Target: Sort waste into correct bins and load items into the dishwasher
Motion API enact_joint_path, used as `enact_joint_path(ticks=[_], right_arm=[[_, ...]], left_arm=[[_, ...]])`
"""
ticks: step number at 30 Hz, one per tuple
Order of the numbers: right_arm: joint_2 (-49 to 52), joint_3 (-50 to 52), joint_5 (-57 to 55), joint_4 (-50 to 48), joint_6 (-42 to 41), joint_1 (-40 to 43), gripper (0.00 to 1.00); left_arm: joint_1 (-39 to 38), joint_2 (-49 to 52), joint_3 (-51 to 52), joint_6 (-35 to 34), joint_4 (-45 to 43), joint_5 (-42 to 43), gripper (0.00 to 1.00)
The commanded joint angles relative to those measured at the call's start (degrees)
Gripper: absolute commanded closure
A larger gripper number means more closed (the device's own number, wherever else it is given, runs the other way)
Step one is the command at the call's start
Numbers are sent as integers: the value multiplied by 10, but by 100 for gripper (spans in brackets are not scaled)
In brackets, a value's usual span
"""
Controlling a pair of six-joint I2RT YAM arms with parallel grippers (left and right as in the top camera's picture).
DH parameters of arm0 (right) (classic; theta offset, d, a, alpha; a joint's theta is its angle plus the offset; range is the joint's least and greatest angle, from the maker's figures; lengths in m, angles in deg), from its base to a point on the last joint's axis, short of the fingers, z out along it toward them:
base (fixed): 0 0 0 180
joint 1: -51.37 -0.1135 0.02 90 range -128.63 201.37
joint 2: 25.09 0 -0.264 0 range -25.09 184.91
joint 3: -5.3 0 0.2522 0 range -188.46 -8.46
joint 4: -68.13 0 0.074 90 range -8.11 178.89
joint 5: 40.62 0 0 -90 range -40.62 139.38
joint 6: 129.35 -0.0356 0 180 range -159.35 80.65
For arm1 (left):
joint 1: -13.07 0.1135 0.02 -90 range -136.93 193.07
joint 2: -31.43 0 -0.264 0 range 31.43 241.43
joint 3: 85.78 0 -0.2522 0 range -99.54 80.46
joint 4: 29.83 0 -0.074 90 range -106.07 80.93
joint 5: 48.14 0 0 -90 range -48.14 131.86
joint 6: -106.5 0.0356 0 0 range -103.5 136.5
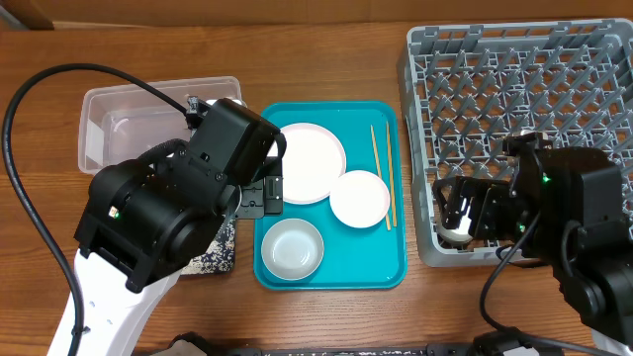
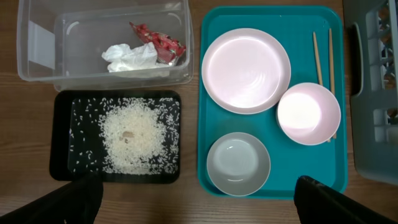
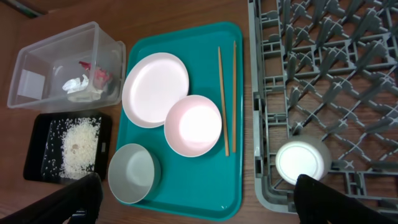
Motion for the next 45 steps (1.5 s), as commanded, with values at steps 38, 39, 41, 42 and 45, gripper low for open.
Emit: enact_joint_path(ticks=[38, 39, 41, 42, 45], right_arm=[[178, -7, -8, -1, 0, -2, 0], [178, -7, -8, -1, 0, -2, 0], [178, -7, -8, -1, 0, -2, 0], [178, -7, -8, -1, 0, -2, 0], [178, -7, -8, -1, 0, -2, 0]], left_arm=[[184, -242, 434, 186, -630, 172, 0], [190, -263, 472, 190, -662, 175, 0], [203, -311, 551, 191, -719, 175, 0], [209, -334, 585, 190, -743, 175, 0], [230, -410, 689, 191, -808, 174, 0]])
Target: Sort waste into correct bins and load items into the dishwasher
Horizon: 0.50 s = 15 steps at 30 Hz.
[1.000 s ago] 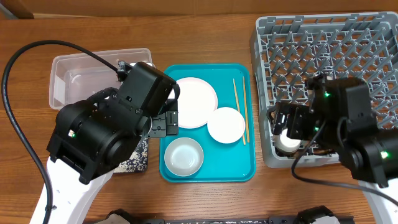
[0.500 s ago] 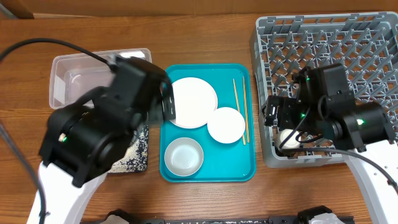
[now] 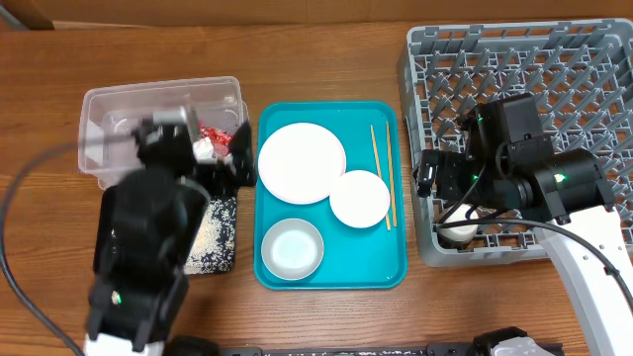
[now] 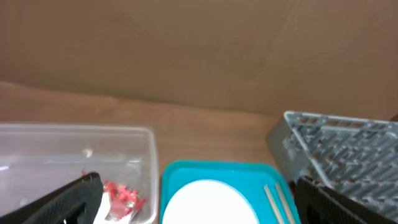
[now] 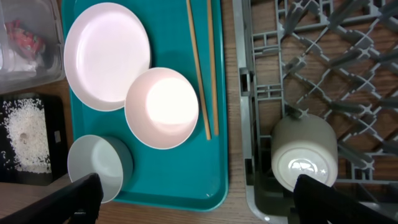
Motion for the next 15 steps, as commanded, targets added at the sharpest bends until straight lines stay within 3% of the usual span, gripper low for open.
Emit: enact_joint_path(ticks=[1, 8, 15], right_arm=[[0, -7, -5, -2, 0, -2, 0], [0, -7, -5, -2, 0, -2, 0], [0, -7, -5, -2, 0, -2, 0]], left_arm=[[23, -89, 99, 25, -48, 21, 0], [49, -290, 285, 25, -102, 21, 0], [51, -415, 390, 4, -103, 21, 0]])
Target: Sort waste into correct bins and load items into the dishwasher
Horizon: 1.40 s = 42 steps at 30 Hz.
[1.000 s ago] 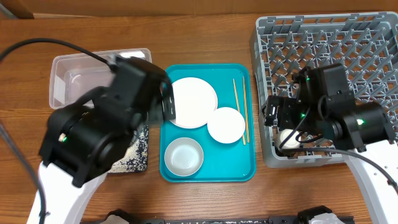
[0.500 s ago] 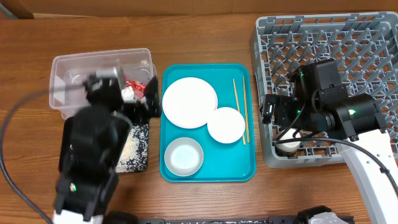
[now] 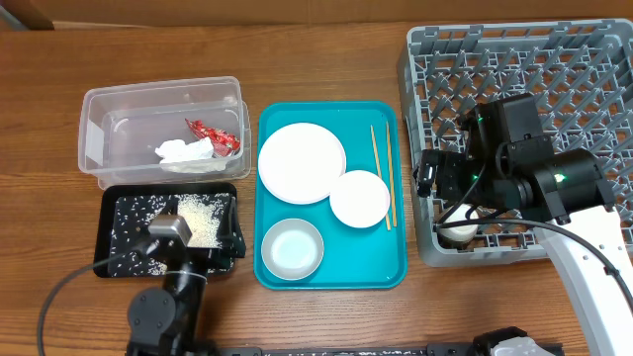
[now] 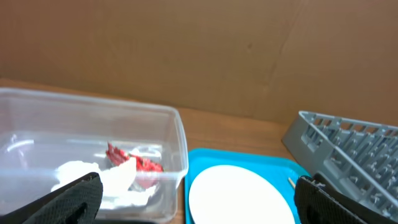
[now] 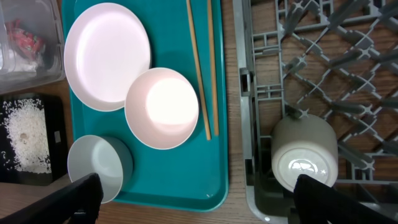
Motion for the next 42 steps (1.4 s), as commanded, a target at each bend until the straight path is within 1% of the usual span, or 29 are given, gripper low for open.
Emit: enact_joint_path(ticks=[1, 3, 8, 11, 32, 34, 36, 39, 41, 42], right_arm=[[0, -7, -5, -2, 0, -2, 0], [0, -7, -5, -2, 0, -2, 0], [0, -7, -5, -2, 0, -2, 0], [0, -7, -5, -2, 0, -2, 0], [0, -7, -4, -2, -1, -2, 0], [0, -7, 3, -19, -1, -2, 0], [0, -7, 35, -52, -4, -2, 0], [9, -4, 147, -79, -5, -15, 2], [21, 4, 161, -79, -6, -40, 8], [30, 14, 153, -79, -13, -59, 8]], left_arm=[[4, -46, 38, -18, -5, 7, 0], [4, -65, 61, -28, -9, 6, 0], [2, -64, 130, -37, -75, 21, 0], [1, -64, 128, -38, -45, 21, 0], [3, -63, 128, -38, -45, 21, 0], [3, -63, 128, -38, -45, 21, 0], [3, -63, 128, -38, -45, 21, 0], [3, -63, 128, -38, -45, 21, 0], [3, -63, 128, -38, -45, 21, 0], [3, -63, 128, -38, -45, 21, 0]])
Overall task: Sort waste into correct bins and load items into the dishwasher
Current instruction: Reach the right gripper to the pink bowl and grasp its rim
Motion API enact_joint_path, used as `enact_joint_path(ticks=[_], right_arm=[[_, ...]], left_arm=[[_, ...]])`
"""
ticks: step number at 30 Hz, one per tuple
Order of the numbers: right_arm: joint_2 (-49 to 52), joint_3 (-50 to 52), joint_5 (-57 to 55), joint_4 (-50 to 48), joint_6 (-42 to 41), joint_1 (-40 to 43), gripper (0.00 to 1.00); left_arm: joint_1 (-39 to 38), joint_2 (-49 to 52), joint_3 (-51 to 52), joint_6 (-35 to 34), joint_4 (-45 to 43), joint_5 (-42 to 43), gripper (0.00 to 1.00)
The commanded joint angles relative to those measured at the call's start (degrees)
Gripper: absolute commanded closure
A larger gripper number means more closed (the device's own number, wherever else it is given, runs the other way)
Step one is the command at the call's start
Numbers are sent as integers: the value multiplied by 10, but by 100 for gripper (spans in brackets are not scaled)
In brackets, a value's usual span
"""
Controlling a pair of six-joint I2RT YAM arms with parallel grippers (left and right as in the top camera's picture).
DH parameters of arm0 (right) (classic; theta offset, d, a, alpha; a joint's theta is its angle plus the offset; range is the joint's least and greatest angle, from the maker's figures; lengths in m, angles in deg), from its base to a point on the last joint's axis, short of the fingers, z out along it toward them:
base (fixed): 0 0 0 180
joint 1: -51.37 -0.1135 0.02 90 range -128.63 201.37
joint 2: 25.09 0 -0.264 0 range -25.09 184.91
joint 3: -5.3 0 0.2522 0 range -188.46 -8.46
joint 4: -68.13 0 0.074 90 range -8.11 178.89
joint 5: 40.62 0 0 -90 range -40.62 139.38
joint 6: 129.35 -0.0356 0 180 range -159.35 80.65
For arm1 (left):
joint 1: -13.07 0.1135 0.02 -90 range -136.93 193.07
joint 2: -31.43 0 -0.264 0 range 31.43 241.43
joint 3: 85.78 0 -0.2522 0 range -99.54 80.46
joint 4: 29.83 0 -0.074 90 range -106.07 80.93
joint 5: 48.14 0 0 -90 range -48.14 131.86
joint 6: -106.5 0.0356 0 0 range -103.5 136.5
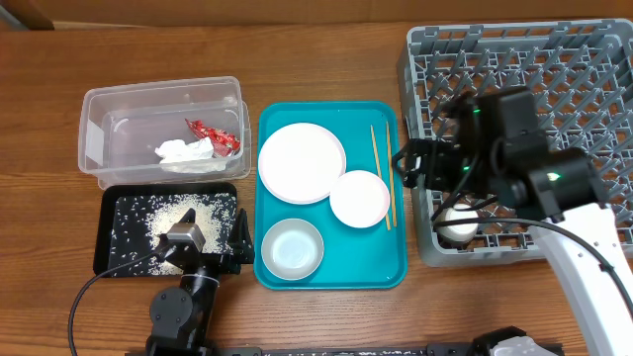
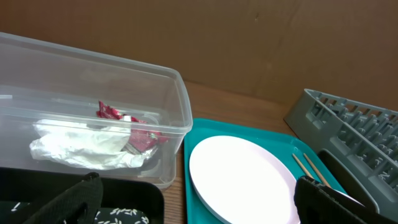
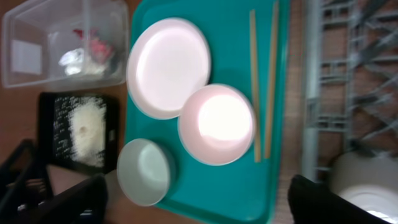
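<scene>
A teal tray [image 1: 341,269] holds a large white plate [image 1: 302,162], a small white bowl [image 1: 359,198], a grey bowl [image 1: 292,247] and a pair of chopsticks [image 1: 381,173]. The grey dish rack [image 1: 524,59] at the right has a white cup [image 1: 457,222] in its front left corner. My right gripper [image 1: 410,168] hangs open and empty over the gap between tray and rack. Low at the table's front, my left gripper [image 1: 208,259] is open and empty, looking over the black rice tray [image 1: 129,213] toward the plate [image 2: 242,174].
A clear plastic bin [image 1: 163,133] at the left holds a red wrapper [image 1: 213,133] and a crumpled white tissue [image 1: 183,151]. Loose rice lies on the black tray in front of it. A cardboard wall stands behind the table.
My right gripper has moved left from the rack's left edge to the tray's right side. The left arm sits lower and nearer the front edge. Both stay open.
My left arm first stood high over the bins and tray, the right low by the cup in the rack. The left then stood back near the front edge, the right above the rack's left edge. Now the right is beside the tray. No dish has moved.
</scene>
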Motion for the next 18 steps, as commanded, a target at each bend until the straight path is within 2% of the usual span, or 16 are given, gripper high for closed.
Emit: enact_joint_path(ticks=[1, 4, 7, 10, 18], right_arm=[[29, 22, 35, -3, -24, -51, 8], [65, 56, -54, -9, -75, -94, 9], [105, 85, -125, -25, -104, -108, 16], [149, 112, -130, -71, -95, -108, 28], [242, 128, -134, -165, -88, -108, 42]], left_arm=[[3, -6, 2, -6, -1, 8, 0], [3, -6, 2, -6, -1, 8, 0], [3, -6, 2, -6, -1, 8, 0], [3, -6, 2, -6, -1, 8, 0], [3, -6, 2, -6, -1, 8, 0]])
